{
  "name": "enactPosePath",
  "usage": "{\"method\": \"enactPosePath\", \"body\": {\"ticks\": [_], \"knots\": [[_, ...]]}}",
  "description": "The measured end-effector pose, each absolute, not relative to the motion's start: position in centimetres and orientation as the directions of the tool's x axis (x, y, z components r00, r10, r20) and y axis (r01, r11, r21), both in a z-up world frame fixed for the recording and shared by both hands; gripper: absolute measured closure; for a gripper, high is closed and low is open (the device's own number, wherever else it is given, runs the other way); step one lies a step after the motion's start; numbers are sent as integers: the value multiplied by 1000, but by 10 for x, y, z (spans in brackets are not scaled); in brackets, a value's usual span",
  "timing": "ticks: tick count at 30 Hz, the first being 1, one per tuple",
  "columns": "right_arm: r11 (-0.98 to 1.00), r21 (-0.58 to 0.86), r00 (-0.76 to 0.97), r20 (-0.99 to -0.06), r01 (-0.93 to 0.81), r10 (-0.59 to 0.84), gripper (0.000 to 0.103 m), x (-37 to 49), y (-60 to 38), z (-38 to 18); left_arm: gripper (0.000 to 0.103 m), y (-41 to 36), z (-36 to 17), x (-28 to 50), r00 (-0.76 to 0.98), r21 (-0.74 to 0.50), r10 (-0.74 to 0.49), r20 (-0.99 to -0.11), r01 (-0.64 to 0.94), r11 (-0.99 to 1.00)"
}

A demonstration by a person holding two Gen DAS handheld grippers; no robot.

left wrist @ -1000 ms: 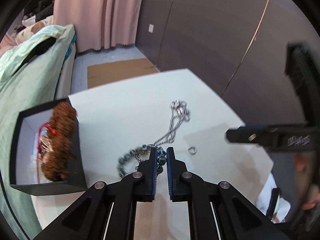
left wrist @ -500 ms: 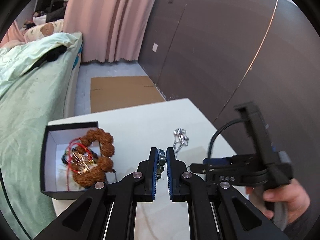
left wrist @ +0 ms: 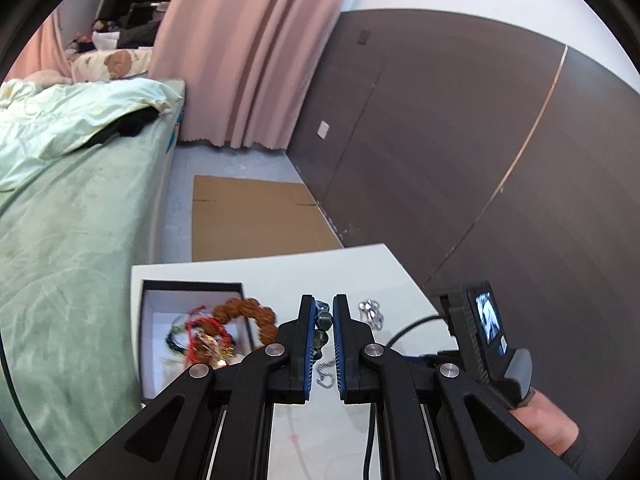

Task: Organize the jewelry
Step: 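Grasp the grey beaded bracelet with the left tool while the right tool grasps the silver ring, then lower both items into the black box and open both tools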

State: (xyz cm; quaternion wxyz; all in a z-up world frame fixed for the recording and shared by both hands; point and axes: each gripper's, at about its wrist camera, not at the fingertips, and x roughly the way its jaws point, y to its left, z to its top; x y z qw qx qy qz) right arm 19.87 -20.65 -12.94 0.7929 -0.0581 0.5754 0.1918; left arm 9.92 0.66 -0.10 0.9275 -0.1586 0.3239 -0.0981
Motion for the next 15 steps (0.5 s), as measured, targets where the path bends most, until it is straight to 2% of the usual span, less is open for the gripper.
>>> {"method": "enactPosePath", "body": {"ticks": [2, 4, 8, 15], "knots": [[920, 98, 273, -938, -379, 213, 81, 197, -201, -129, 94, 16, 2, 98, 781, -366, -275, -561, 64, 928], [919, 49, 285, -943, -391, 171, 89, 195, -194, -128, 94, 23, 4, 97, 789, -371, -264, -555, 50, 927], [916, 24, 294, -943, -401, 153, 89, 193, -189, -126, 94, 38, 2, 97, 796, -384, -244, -554, 15, 923], [913, 112, 342, -904, -392, 257, 89, 190, -189, -96, 94, 54, -6, 101, 797, -389, -203, -569, -43, 920]]}}
